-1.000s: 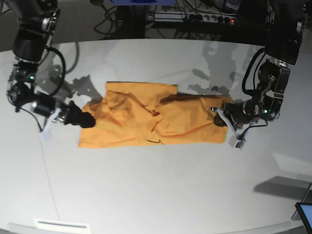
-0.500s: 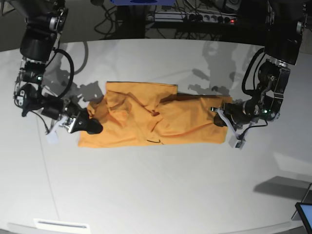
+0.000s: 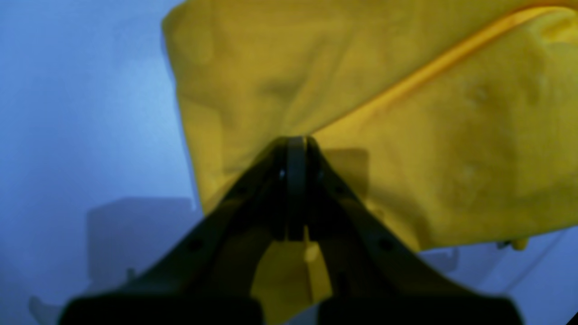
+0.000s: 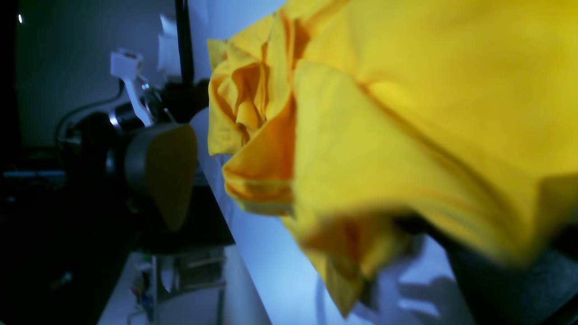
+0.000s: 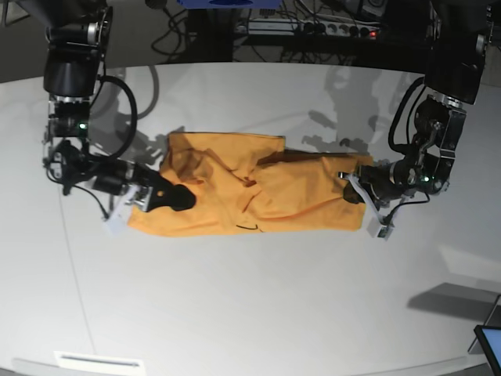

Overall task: Fold the T-shirt properly
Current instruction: 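Reach the right gripper to the shirt edge and grasp it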

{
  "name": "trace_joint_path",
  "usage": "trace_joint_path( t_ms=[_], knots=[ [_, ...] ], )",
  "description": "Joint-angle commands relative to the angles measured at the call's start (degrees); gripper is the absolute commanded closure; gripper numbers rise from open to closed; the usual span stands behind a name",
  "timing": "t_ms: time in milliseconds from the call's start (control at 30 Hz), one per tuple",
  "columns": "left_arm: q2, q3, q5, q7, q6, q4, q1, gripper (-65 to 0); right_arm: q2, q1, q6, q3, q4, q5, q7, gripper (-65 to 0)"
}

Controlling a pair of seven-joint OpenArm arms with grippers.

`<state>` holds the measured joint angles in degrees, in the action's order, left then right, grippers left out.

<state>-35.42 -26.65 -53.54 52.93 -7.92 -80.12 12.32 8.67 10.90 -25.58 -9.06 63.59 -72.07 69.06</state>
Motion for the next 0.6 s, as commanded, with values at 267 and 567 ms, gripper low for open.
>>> trace_joint_path(
  t_ms=[267,567],
  knots=[
    [-1.2,0.2,0.6,0.7,0.0,-0.3,0.6,0.0,2.4,1.0,-0.1,2.2,0.5,-0.8,-2.7,-41.8],
    [-0.8,0.0,0.6,0.7,0.0,-0.5,0.6,0.0,4.1,1.5,0.0,2.2,0.5,-0.8,-2.6,-1.3]
  ],
)
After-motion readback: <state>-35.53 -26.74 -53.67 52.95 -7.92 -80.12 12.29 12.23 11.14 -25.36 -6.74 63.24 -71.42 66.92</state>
